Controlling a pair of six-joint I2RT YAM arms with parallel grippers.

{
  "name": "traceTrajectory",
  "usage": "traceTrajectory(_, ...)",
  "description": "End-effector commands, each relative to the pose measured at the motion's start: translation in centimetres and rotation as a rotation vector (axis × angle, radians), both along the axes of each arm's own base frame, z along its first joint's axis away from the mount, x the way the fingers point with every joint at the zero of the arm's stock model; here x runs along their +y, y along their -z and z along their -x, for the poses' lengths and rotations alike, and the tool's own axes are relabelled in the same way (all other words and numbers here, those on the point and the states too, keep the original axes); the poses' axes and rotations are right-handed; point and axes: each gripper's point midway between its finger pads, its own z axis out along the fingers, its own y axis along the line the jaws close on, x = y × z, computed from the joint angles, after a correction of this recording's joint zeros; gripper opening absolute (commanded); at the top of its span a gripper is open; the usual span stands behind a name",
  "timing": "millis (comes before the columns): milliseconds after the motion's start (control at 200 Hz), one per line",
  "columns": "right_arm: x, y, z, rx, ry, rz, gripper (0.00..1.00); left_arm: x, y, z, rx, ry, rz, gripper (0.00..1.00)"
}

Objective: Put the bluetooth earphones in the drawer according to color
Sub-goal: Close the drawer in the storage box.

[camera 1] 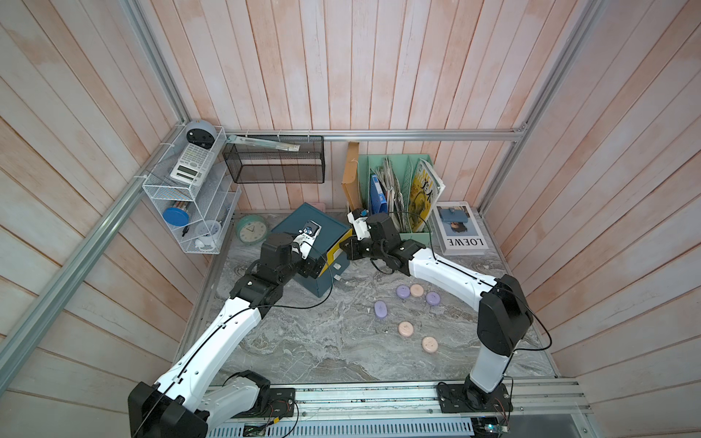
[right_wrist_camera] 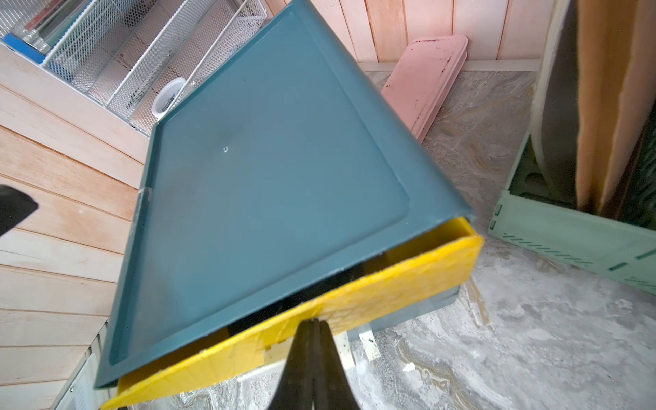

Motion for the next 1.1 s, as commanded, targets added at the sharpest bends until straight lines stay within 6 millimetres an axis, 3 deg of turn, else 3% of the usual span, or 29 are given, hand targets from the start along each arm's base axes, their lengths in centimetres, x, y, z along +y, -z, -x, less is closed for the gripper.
traceTrajectory(0, 0.7, -1.0, -0.4, -0.016, -0.011, -0.03, 0.07, 0.1, -0.3, -0.5, -0.01, -0.018, 0.019, 1.0)
traceTrajectory(755, 1.0, -0.9, -0.9, -0.002, 0.001, -0.081, 0.1, 0.5, -0.8, -0.6, -0.032, -0.044, 0.023, 1.0)
traceTrajectory(1095, -0.2, -0.7, -0.5, -0.001, 0.01, -0.093, 0.14, 0.4, -1.0, -0.7, -0.03, -0.042, 0.041, 1.0)
